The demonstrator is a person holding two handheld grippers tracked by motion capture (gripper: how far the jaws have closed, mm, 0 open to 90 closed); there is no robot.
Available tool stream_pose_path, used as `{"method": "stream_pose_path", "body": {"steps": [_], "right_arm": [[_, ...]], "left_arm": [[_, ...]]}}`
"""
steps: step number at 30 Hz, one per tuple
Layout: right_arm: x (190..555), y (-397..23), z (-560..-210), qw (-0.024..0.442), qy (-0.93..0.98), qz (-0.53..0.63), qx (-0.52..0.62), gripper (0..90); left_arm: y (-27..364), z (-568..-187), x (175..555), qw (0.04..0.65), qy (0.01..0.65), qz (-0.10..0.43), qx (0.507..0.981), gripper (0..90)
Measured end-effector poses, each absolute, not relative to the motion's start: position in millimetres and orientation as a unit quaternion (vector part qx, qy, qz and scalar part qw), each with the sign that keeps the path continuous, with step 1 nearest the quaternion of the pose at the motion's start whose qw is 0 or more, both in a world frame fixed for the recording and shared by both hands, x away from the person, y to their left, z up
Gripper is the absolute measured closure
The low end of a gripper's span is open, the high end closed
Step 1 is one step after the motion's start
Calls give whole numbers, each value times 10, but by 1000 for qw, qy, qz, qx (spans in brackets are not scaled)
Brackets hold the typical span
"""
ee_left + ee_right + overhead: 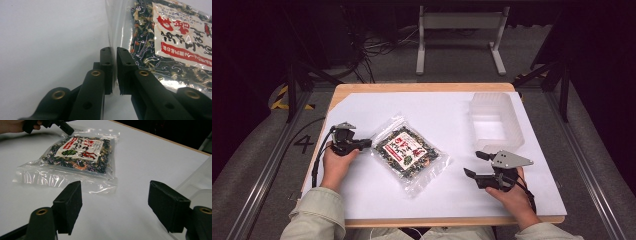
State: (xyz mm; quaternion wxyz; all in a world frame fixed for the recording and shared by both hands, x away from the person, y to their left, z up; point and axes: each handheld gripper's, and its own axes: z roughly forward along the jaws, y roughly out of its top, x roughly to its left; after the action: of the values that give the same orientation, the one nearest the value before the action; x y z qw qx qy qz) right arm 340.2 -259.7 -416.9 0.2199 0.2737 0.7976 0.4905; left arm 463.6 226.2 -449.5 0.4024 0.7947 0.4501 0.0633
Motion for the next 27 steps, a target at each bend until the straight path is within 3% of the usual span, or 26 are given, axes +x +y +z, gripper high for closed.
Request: {"method": "stream_pose_path", "body": {"steps": [2, 16, 27], "right_arm": [[3403, -2597, -4170, 220, 798, 490, 274, 276], [3400, -2602, -4168, 221, 798, 490, 273, 276], [3378, -2591, -4151, 222, 799, 490, 270, 306]], "left_arm": [[2254, -4493, 4626, 403, 445, 67, 797, 891], [2237, -4397, 4576, 417, 446, 87, 787, 896], [2326, -4079, 4421, 473, 432, 98, 762, 896]]}}
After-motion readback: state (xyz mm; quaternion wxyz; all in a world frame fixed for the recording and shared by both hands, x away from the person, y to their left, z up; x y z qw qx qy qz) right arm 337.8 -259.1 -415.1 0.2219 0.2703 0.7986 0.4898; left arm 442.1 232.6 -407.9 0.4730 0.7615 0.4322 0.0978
